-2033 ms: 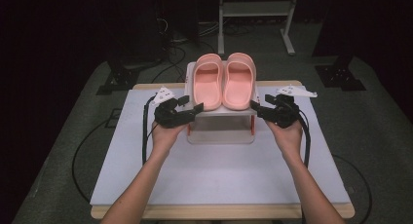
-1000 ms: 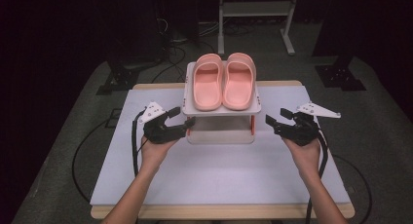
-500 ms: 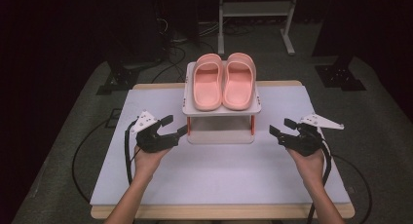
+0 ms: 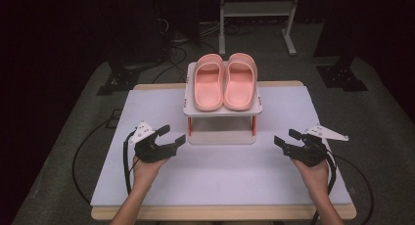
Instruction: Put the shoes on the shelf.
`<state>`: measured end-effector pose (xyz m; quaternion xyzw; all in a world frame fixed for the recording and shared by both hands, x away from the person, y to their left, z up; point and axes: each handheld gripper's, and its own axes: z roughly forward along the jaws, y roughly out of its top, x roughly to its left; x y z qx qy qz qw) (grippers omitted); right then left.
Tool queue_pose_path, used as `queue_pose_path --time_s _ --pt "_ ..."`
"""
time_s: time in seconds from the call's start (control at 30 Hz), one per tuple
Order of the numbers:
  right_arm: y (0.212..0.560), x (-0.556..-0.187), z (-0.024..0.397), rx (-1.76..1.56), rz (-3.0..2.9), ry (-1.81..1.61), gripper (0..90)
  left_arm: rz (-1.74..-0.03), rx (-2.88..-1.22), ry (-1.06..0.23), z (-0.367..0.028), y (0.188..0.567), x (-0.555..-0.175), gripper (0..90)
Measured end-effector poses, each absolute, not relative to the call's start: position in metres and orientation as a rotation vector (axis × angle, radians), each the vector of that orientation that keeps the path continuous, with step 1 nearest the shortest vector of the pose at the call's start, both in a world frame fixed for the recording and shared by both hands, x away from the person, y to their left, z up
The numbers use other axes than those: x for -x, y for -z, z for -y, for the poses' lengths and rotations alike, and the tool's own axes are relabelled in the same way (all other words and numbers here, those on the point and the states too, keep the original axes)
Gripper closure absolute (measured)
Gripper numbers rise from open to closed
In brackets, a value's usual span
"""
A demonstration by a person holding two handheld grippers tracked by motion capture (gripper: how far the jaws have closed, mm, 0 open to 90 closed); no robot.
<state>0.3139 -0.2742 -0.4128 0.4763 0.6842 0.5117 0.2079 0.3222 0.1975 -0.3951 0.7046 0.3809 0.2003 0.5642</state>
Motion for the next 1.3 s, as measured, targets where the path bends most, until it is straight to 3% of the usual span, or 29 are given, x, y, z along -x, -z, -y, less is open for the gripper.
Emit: queue_pose_path --time_s 1.3 --pt "0.458 -0.281 0.303 -1.407 -1.897 -1.387 26.1 -0.918 -1.657 -0.485 -0.227 0.429 -0.292 16.1"
